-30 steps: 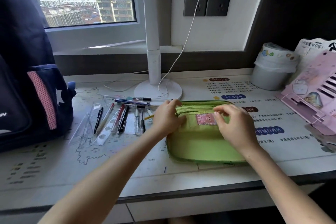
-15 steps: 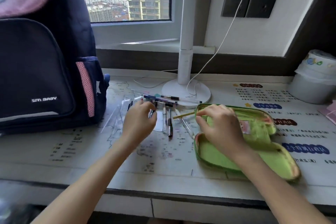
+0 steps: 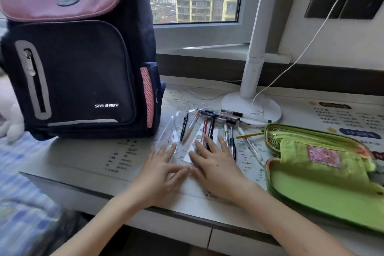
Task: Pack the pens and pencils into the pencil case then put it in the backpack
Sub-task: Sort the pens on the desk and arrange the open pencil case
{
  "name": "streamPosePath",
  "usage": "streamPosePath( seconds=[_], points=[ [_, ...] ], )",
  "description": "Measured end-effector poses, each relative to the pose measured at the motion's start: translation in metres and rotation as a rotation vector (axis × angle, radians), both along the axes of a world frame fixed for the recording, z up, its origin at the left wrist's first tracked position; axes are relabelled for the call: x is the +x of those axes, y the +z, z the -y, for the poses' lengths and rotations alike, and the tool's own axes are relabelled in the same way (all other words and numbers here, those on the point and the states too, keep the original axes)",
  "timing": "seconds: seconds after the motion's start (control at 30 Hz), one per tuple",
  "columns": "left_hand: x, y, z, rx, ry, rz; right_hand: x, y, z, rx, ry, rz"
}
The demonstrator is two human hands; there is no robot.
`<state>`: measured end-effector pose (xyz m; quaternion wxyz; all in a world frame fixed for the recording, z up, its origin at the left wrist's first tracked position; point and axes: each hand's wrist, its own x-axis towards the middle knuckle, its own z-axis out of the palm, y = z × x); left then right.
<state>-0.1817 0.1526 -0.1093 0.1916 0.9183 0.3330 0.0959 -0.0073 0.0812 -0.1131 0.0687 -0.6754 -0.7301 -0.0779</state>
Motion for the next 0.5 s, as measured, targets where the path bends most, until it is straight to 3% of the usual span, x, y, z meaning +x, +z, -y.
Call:
streamPosePath(
  seconds=[0.1,0.2,0.27,0.37,0.5],
  points=[
    [-0.007,0.001,-0.002,-0.084,-0.039,0.194,0.0,0.001,0.019,0.003,0.03,0.075],
    [0.0,0.001,-0.001,-0.154,-0.069,0.193,0.003,0.002,0.037,-0.01,0.133,0.087],
    [0.013,0.0,-0.001,-0.146,-0.173,0.147,0.007,-0.001,0.049,0.001,0.187,0.061],
    [0.042,0.001,-0.007,0.049,-0.309,-0.041,0.014,-0.003,0.067,0.014,0.212,0.04],
    [0.077,0.01,-0.012,0.177,-0.359,-0.17,0.02,0.0,0.087,0.044,0.149,0.019]
  ],
)
